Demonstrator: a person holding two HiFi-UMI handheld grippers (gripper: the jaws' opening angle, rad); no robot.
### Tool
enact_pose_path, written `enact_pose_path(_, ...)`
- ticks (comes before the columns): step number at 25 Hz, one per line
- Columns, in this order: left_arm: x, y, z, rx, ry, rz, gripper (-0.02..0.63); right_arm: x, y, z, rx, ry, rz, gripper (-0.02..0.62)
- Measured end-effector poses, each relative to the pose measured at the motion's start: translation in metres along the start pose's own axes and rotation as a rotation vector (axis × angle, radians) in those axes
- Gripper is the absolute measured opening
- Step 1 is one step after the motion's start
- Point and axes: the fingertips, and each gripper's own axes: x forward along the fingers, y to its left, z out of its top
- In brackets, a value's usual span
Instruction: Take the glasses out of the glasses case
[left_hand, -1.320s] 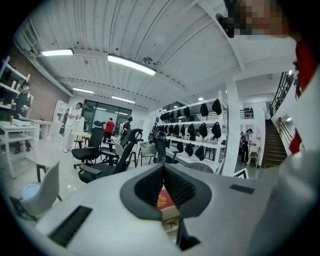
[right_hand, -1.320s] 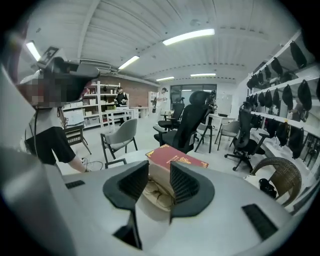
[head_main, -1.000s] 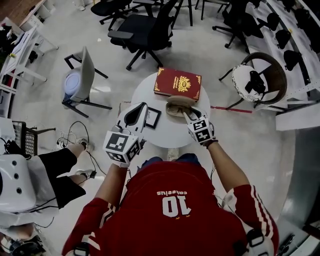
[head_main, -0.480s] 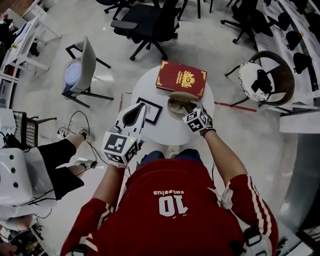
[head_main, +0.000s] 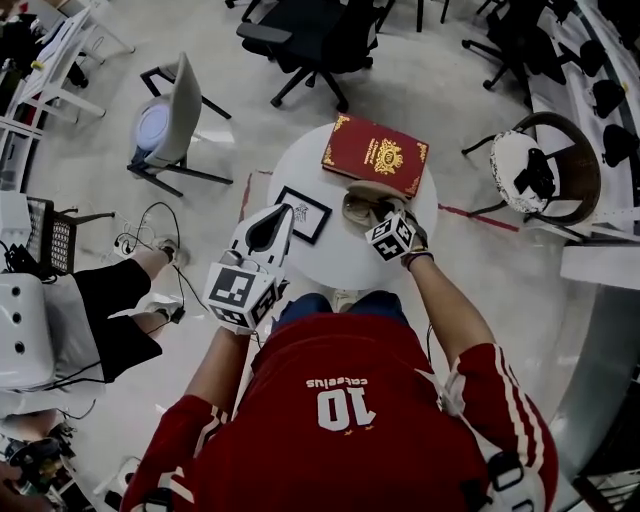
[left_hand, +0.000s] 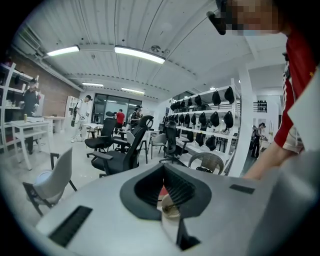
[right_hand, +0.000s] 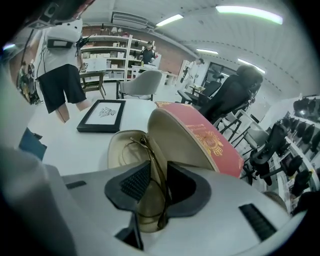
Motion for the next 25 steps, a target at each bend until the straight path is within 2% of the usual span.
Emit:
enact_pose_path(4, 0.002, 0.002, -0.001, -0.008, -0.003, 0.006, 0.009, 0.007, 0.003, -0.003, -0.072, 0.026, 0.002, 0.101)
enact_pose_path(10, 0.006, 0.007, 0.001, -0.050, -0.020, 0.011, 0.009, 0.010, 0.001, -0.004, -0.114, 0.032, 0.006, 0.061)
enact_pose_path(17, 0.009, 0.008, 0.004, -0.060, -0.019, 0.008, 0.009, 0.009, 0.005, -0.003, -0.240, 0.037, 0.042, 0.028)
enact_pose_path(25, 0.010, 0.007, 0.011, -0.049, -0.037, -0.010, 0.009, -0.002, 0.003, 0.005, -0.278, 0.020, 0.043, 0.026)
